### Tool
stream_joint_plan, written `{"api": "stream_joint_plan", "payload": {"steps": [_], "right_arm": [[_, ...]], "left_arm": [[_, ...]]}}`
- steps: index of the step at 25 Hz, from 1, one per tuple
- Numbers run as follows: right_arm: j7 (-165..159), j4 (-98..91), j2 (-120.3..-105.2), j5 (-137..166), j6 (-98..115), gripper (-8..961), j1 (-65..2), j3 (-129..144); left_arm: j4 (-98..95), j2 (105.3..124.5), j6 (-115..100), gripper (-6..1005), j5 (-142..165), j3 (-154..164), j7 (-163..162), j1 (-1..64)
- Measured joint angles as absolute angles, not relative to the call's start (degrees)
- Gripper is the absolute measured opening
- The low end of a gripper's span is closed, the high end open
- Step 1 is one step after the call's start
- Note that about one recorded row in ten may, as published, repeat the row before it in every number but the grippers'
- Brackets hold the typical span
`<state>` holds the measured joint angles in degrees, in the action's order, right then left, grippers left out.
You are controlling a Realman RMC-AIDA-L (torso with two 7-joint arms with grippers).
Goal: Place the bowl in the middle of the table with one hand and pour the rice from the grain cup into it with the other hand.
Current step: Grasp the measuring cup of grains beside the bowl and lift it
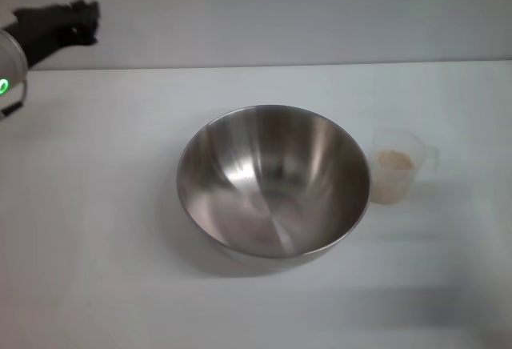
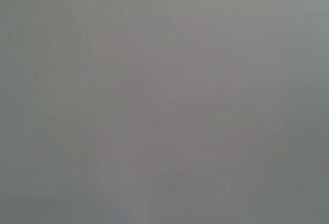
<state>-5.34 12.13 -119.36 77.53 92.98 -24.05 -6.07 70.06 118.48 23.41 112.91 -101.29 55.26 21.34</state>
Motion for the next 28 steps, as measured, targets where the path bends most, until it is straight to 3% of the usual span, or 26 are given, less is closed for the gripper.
{"api": "stream_joint_plan", "payload": {"steps": [12, 16, 28], "right_arm": [[-5.18, 11.42, -119.35, 77.52, 90.15, 674, -24.88, -6.29], [-5.44, 11.42, -119.35, 77.52, 90.01, 674, -24.61, -6.24], [-5.63, 12.73, -119.58, 79.09, 93.52, 675, -19.69, -5.98]], "left_arm": [[63.68, 118.47, -31.78, 145, 125.94, -79.67, 64.79, 18.22], [57.47, 118.35, -48.3, 143, 130.42, -73.06, 51.03, 17.88], [38.66, 117.95, -65.41, 182, 156.44, -73.62, -8.16, 14.69]]}}
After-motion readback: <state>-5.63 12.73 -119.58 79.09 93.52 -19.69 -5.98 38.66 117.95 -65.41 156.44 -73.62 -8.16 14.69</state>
